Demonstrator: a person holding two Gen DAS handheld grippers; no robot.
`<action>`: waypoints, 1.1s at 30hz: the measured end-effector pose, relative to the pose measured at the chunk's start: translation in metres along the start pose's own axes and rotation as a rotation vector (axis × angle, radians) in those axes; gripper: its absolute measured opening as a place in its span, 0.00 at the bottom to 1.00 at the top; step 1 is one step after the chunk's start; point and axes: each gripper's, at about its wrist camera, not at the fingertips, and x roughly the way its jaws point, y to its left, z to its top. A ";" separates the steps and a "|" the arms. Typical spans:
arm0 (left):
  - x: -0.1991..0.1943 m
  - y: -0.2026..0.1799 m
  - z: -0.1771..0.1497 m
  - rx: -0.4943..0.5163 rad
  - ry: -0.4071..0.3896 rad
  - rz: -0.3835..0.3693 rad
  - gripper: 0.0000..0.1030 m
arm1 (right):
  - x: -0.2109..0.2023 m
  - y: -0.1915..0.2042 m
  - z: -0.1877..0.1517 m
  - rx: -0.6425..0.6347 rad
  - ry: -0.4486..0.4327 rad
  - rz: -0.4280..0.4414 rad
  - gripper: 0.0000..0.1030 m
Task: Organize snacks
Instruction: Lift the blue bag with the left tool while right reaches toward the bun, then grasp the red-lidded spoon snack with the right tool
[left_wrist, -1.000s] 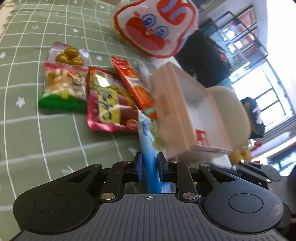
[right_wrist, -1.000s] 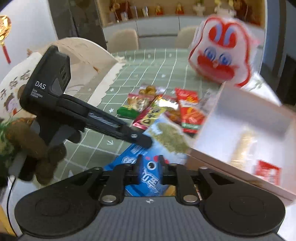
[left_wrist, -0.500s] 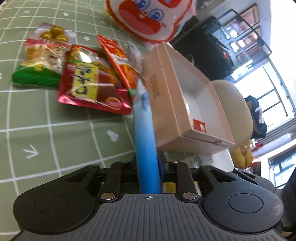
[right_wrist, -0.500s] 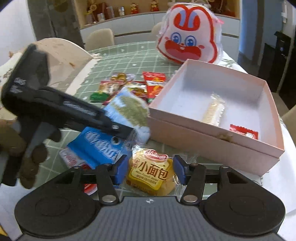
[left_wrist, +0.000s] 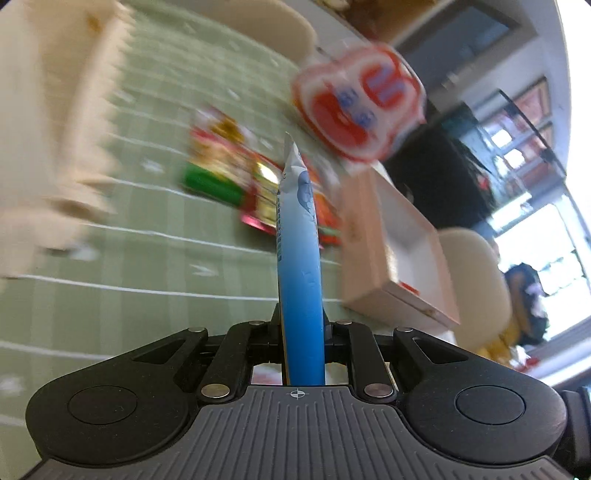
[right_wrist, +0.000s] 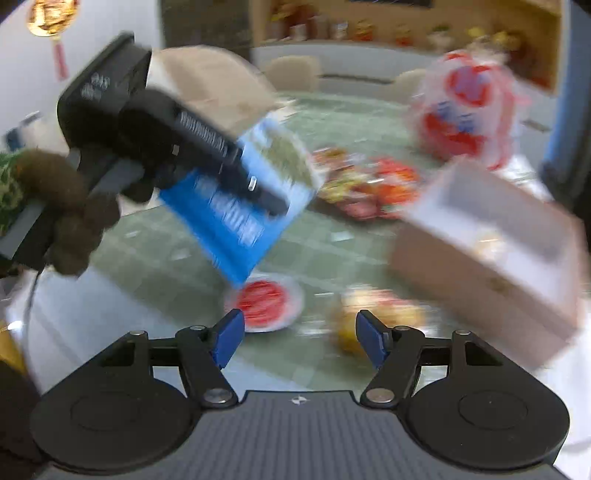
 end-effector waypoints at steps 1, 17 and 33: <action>-0.010 0.005 -0.001 -0.004 -0.013 0.016 0.17 | 0.009 0.006 0.001 0.004 0.015 -0.003 0.65; -0.077 0.067 -0.055 -0.126 -0.013 0.133 0.17 | 0.052 0.060 0.026 -0.111 0.004 -0.118 0.67; -0.087 0.063 -0.076 -0.073 0.048 0.097 0.17 | 0.073 0.054 0.031 -0.093 0.110 -0.070 0.17</action>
